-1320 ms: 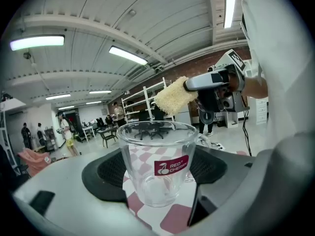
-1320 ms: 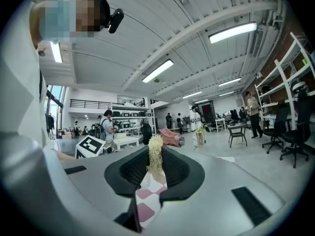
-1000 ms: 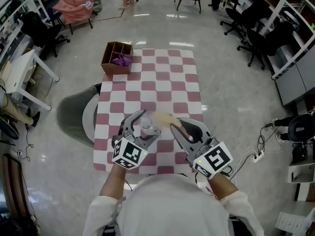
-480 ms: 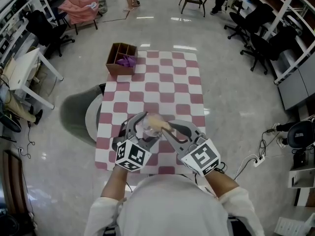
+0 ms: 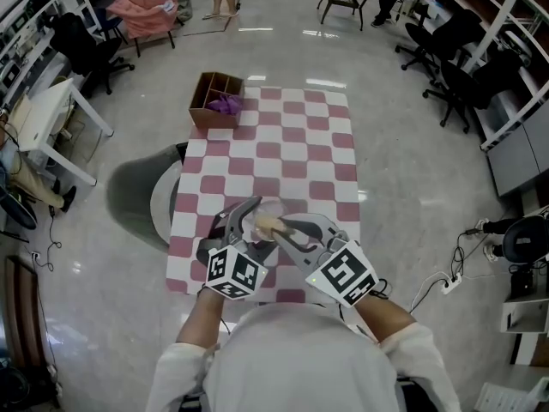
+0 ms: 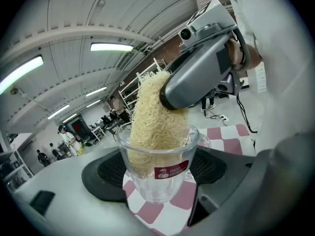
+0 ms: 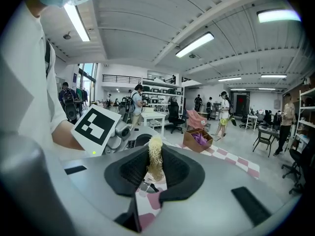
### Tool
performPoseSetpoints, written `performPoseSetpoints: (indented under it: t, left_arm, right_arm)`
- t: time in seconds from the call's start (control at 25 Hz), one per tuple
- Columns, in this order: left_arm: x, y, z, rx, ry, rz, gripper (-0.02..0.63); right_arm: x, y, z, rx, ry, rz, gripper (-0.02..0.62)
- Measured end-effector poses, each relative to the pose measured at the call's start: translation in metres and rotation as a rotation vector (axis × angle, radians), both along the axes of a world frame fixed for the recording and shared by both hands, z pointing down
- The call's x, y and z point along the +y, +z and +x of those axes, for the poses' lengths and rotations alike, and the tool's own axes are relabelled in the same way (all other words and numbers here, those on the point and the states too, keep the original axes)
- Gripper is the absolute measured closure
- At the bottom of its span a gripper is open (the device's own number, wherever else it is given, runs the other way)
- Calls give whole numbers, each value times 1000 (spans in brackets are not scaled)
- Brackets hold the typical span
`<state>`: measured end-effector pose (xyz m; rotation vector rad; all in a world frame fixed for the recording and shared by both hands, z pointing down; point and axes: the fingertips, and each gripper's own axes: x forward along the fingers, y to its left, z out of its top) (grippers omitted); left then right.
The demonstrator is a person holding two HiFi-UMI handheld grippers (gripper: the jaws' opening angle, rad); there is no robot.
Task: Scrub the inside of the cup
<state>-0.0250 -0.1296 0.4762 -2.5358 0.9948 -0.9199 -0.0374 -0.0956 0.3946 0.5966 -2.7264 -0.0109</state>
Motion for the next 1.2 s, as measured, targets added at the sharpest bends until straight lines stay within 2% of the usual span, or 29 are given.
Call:
performPoseSetpoints:
  t: [0.32, 0.6, 0.68, 0.84, 0.96, 1.2]
  left_arm:
    - [4, -3, 1, 20, 9, 15, 232]
    - [0, 1, 3, 29, 8, -1, 232]
    - [2, 2, 6, 24, 22, -5, 232]
    - [7, 3, 10, 28, 37, -4, 232]
    - [8, 3, 9, 37, 34, 1, 232]
    - [2, 2, 3, 27, 13, 11, 232]
  right_arm:
    - [-22, 4, 17, 33, 82, 2, 508]
    - [2, 10, 10, 7, 5, -82, 508]
    - [2, 8, 7, 1, -4, -81, 509]
    - [-16, 0, 9, -4, 40, -42, 509]
    - [-26, 3, 15, 28, 72, -26, 508]
    - [-23, 15, 25, 30, 92, -73, 508]
